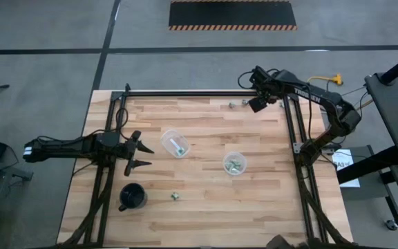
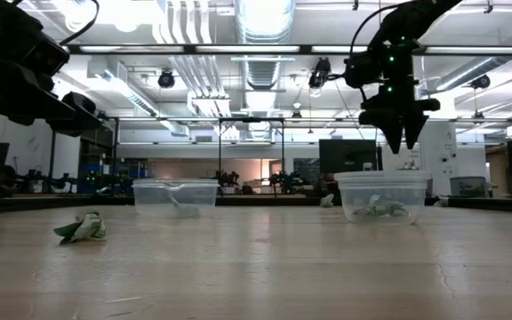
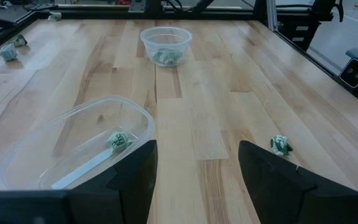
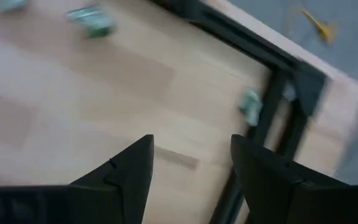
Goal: Pick and place Stevia / Truvia into bins
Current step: Put the right white stevia packet into the right transparent container
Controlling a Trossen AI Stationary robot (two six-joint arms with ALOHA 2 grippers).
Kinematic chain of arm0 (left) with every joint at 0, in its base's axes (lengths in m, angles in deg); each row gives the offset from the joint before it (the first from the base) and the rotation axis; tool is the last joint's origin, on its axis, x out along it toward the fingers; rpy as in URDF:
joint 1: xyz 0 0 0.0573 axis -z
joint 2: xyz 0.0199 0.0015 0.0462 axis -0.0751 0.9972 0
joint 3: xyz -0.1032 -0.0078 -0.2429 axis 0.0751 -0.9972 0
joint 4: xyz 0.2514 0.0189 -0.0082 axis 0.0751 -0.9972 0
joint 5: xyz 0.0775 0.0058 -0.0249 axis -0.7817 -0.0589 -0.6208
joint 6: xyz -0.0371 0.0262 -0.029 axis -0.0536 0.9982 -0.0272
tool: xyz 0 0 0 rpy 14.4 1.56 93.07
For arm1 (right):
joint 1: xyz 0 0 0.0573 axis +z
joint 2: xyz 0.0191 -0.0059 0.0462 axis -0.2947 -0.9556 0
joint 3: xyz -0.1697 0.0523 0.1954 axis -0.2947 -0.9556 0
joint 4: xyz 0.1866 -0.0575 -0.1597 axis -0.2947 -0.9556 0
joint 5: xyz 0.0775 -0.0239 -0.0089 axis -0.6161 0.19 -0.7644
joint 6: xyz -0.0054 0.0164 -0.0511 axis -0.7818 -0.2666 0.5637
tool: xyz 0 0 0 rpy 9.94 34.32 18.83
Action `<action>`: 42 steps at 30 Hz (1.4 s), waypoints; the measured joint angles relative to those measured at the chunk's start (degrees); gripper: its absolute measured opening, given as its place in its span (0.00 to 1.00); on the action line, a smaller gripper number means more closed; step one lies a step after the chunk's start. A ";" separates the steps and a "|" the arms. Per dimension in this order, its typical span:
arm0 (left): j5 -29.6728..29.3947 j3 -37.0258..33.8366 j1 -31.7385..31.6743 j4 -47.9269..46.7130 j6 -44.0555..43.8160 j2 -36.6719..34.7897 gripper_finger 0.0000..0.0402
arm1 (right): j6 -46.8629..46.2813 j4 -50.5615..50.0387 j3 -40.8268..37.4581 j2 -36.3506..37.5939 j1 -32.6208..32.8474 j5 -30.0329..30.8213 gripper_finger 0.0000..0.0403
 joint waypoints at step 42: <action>0.00 0.00 -0.02 -0.02 0.00 -0.02 0.52 | -14.42 -9.92 10.76 -28.30 -13.86 4.76 0.46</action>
